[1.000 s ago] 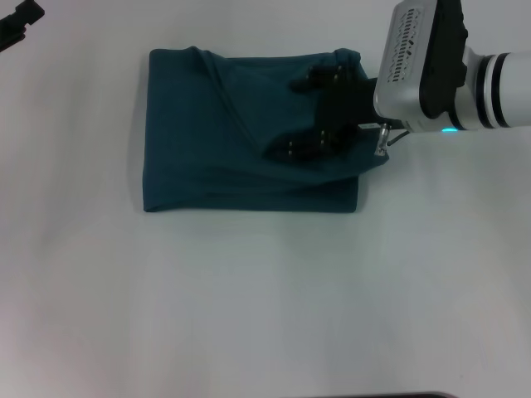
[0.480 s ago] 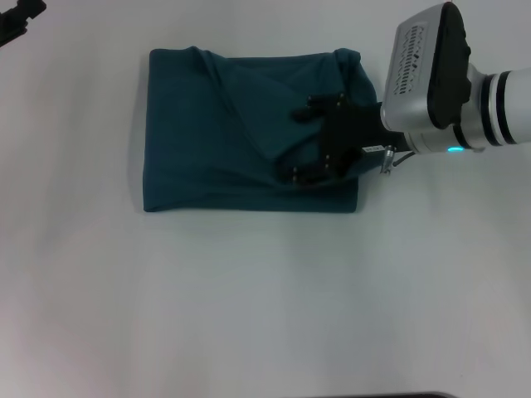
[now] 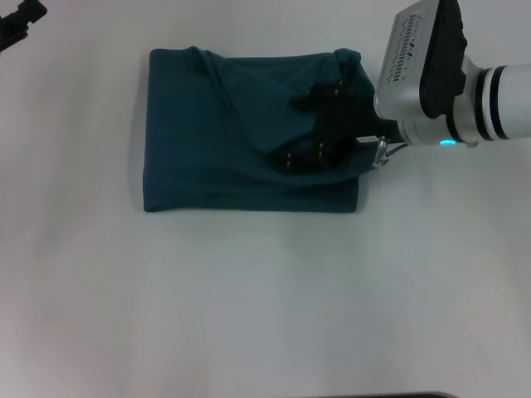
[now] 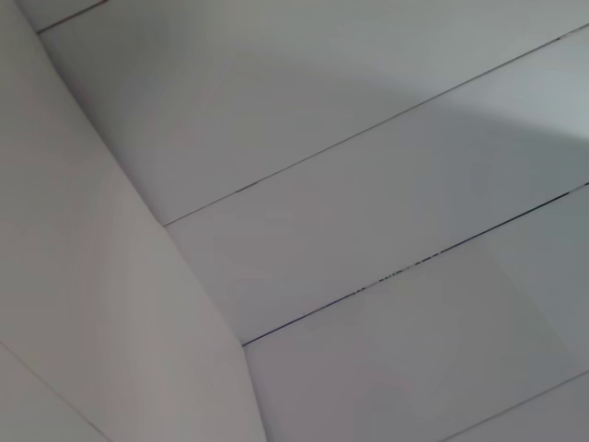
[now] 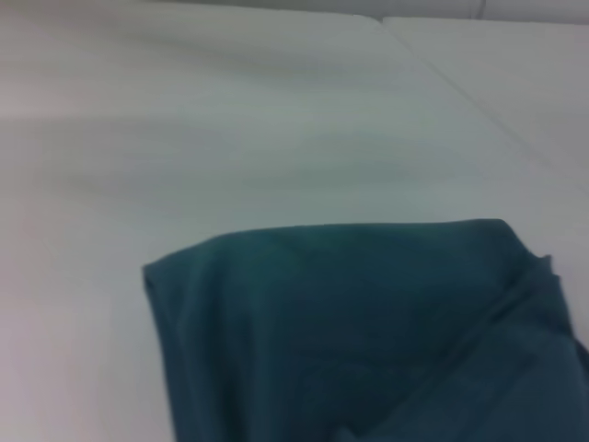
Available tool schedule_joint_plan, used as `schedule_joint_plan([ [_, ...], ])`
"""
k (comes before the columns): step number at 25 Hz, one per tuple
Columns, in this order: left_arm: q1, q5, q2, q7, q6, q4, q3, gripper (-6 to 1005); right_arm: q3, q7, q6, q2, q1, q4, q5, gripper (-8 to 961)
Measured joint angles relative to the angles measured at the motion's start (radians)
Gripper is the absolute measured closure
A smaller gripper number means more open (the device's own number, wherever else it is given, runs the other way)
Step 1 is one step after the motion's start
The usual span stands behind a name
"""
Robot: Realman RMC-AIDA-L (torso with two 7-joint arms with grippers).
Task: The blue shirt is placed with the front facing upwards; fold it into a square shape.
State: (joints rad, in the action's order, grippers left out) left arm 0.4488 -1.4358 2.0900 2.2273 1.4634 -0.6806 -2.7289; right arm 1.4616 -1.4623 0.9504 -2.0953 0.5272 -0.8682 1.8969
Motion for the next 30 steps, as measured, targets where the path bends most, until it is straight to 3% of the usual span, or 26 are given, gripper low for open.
schedule_joint_plan([
  [12, 0.002, 0.0, 0.001, -0.001, 0.01, 0.001, 0.0, 49, 0.002, -0.062, 0.02, 0.004, 0.007, 0.007, 0.037, 229],
  [18, -0.002, 0.0, 0.003, -0.002, 0.017, 0.001, 0.0, 49, 0.001, -0.061, 0.021, 0.004, 0.003, -0.001, 0.033, 434],
  [20, -0.003, 0.0, 0.003, -0.002, 0.017, 0.001, 0.0, 49, 0.0, -0.06, 0.021, 0.004, 0.002, -0.001, 0.033, 671],
  [26, -0.004, 0.0, 0.002, -0.002, 0.018, 0.001, 0.0, 49, -0.002, -0.064, 0.022, 0.004, 0.001, -0.002, 0.03, 910],
  [30, -0.003, 0.0, 0.001, -0.002, 0.019, 0.001, 0.0, 49, -0.01, -0.073, 0.028, 0.003, -0.003, -0.011, 0.01, 921],
])
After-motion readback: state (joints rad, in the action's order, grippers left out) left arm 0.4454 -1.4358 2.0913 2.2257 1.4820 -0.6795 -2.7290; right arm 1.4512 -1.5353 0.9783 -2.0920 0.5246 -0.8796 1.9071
